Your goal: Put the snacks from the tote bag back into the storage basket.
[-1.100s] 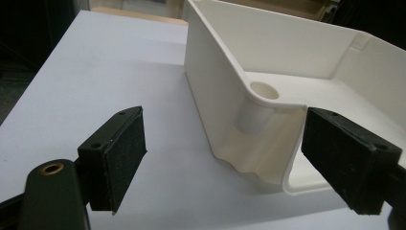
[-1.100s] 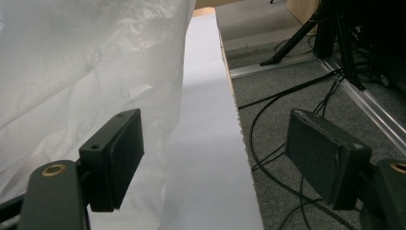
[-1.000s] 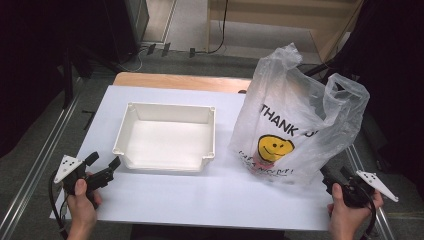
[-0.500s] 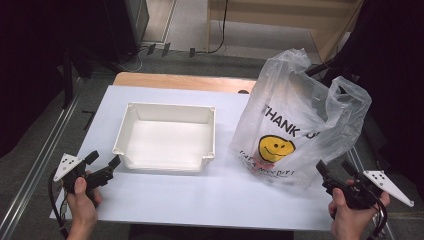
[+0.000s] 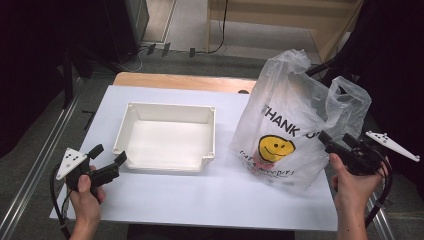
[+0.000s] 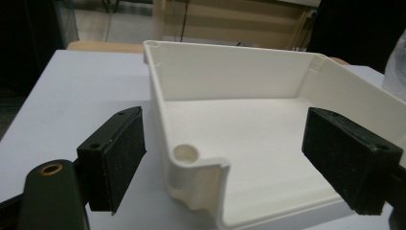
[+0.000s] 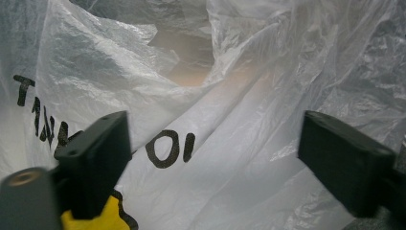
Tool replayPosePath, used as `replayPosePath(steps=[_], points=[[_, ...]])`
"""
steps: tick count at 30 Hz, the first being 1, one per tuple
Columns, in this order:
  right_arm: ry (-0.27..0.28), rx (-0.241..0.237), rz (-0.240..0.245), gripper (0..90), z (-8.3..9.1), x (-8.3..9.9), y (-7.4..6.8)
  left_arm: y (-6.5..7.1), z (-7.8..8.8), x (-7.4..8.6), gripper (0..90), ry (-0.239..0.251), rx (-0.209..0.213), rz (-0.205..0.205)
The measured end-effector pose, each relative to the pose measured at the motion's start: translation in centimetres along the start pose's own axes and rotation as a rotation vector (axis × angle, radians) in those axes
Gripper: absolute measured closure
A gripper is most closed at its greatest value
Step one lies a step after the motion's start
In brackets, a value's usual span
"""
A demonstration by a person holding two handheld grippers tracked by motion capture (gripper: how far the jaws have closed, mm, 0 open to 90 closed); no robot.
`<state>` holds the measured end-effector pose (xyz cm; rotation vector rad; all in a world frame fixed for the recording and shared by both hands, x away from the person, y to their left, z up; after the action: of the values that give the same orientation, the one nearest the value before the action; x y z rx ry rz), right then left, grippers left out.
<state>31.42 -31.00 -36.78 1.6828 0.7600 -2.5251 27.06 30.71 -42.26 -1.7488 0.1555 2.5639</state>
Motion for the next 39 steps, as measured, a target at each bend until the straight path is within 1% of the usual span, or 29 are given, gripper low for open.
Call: replayPosePath(steps=[1, 3, 4, 5, 6, 7, 9, 11, 12, 14, 16, 17, 18, 20, 21, 22, 23, 24, 25, 26, 27, 28, 30, 33, 34, 36, 37, 38, 39], points=[[-0.002, -0.005, -0.007, 21.4, -0.1, 0.2, 0.1, 0.4, 0.0, -0.2, 15.3, -0.004, 0.007, -0.003], [-0.003, -0.017, -0.023, 38.8, -0.3, 0.8, 0.3, 1.2, -0.1, -0.6, 15.3, -0.008, 0.024, -0.01], [0.001, -0.027, -0.044, 43.0, -0.4, 1.1, 0.3, 1.7, -0.1, -0.8, 15.3, -0.008, 0.031, -0.009], [0.003, -0.038, -0.058, 49.6, -0.4, 1.4, 0.3, 2.2, -0.2, -1.0, 15.3, -0.009, 0.039, -0.012], [0.004, -0.054, -0.058, 58.8, -0.5, 1.5, 0.3, 2.7, -0.3, -1.1, 15.3, -0.008, 0.043, -0.01], [0.006, -0.076, -0.046, 63.5, -0.4, 1.6, 0.2, 3.6, -0.6, -1.4, 15.3, -0.011, 0.057, -0.014], [0.024, -0.139, -0.024, 74.0, -0.4, 1.6, -0.5, 5.3, -1.1, -2.0, 15.4, -0.014, 0.081, -0.029], [0.023, -0.181, -0.004, 82.0, -0.4, 1.6, -1.2, 6.8, -1.5, -2.5, 15.4, -0.01, 0.107, -0.046], [0.023, -0.188, 0.007, 84.3, -0.4, 1.6, -1.4, 8.0, -1.8, -2.9, 15.4, -0.007, 0.124, -0.057], [0.027, -0.214, 0.03, 88.2, -0.5, 1.7, -2.0, 9.9, -2.3, -3.4, 15.4, -0.005, 0.155, -0.072], [0.031, -0.217, 0.059, 89.9, -0.6, 1.8, -2.4, 11.7, -2.9, -3.8, 15.4, -0.001, 0.186, -0.092], [0.034, -0.216, 0.065, 89.6, -0.6, 1.8, -2.6, 12.6, -3.2, -4.0, 15.4, 0.0, 0.202, -0.105], [0.041, -0.211, 0.075, 87.1, -0.5, 1.7, -2.7, 13.5, -3.4, -4.2, 15.4, -0.001, 0.215, -0.117], [0.059, -0.188, 0.068, 78.2, -0.3, 1.6, -2.5, 15.4, -3.9, -4.4, 15.5, 0.0, 0.244, -0.136], [0.063, -0.172, 0.062, 74.2, 0.0, 1.5, -2.1, 16.0, -4.0, -4.5, 15.4, -0.002, 0.252, -0.144], [0.068, -0.169, 0.054, 68.4, 0.1, 1.4, -1.9, 16.7, -4.2, -4.5, 15.5, -0.003, 0.265, -0.149], [0.069, -0.159, 0.047, 58.4, 0.2, 1.3, -1.5, 17.4, -4.4, -4.6, 15.5, -0.004, 0.276, -0.157], [0.063, -0.137, 0.037, 50.3, 0.2, 1.3, -1.2, 18.0, -4.7, -4.6, 15.5, -0.005, 0.282, -0.165], [0.052, -0.11, 0.033, 41.2, 0.3, 1.4, -0.8, 18.8, -5.0, -4.7, 15.5, -0.008, 0.294, -0.172], [0.039, -0.076, 0.019, 32.4, 0.3, 1.5, -0.3, 19.2, -5.1, -4.7, 15.6, -0.012, 0.299, -0.18], [0.028, -0.065, 0.001, 26.8, 0.2, 1.5, 0.0, 19.2, -5.1, -4.7, 15.6, -0.012, 0.299, -0.18], [0.009, -0.054, -0.031, 20.3, 0.2, 1.6, 0.6, 20.2, -5.6, -4.9, 15.8, -0.013, 0.308, -0.191], [0.0, -0.04, -0.055, 15.6, 0.1, 1.8, 1.3, 21.1, -5.9, -5.0, 15.8, -0.014, 0.319, -0.199], [-0.014, -0.029, -0.095, 14.7, -0.1, 2.1, 2.4, 22.1, -6.4, -5.3, 15.9, -0.012, 0.332, -0.206], [-0.022, -0.03, -0.104, 14.7, -0.2, 2.2, 2.6, 22.6, -6.6, -5.4, 15.9, -0.013, 0.335, -0.208], [-0.051, -0.049, -0.15, 14.7, -0.6, 2.6, 3.2, 23.2, -6.9, -5.5, 15.9, -0.014, 0.335, -0.21], [-0.071, -0.056, -0.178, 14.9, -0.9, 2.9, 3.4, 23.5, -7.0, -5.6, 15.9, -0.012, 0.338, -0.21], [-0.082, -0.059, -0.188, 16.4, -1.1, 3.2, 3.6, 23.9, -7.1, -5.6, 16.0, -0.013, 0.342, -0.213], [-0.093, -0.067, -0.206, 21.8, -1.4, 3.4, 3.7, 24.2, -7.2, -5.7, 16.0, -0.013, 0.345, -0.213]])
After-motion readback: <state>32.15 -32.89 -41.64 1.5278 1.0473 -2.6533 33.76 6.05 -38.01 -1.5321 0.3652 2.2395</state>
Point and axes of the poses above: each handheld gripper's, and its own axes: z roughly backward along the jaws, x roughly out of its underside, y roughly to its right, the point moved 4 cm from there along -z, roughly forward along the jaws, and after that the axes turned 13 degrees about -x, right-handed, at the moved point
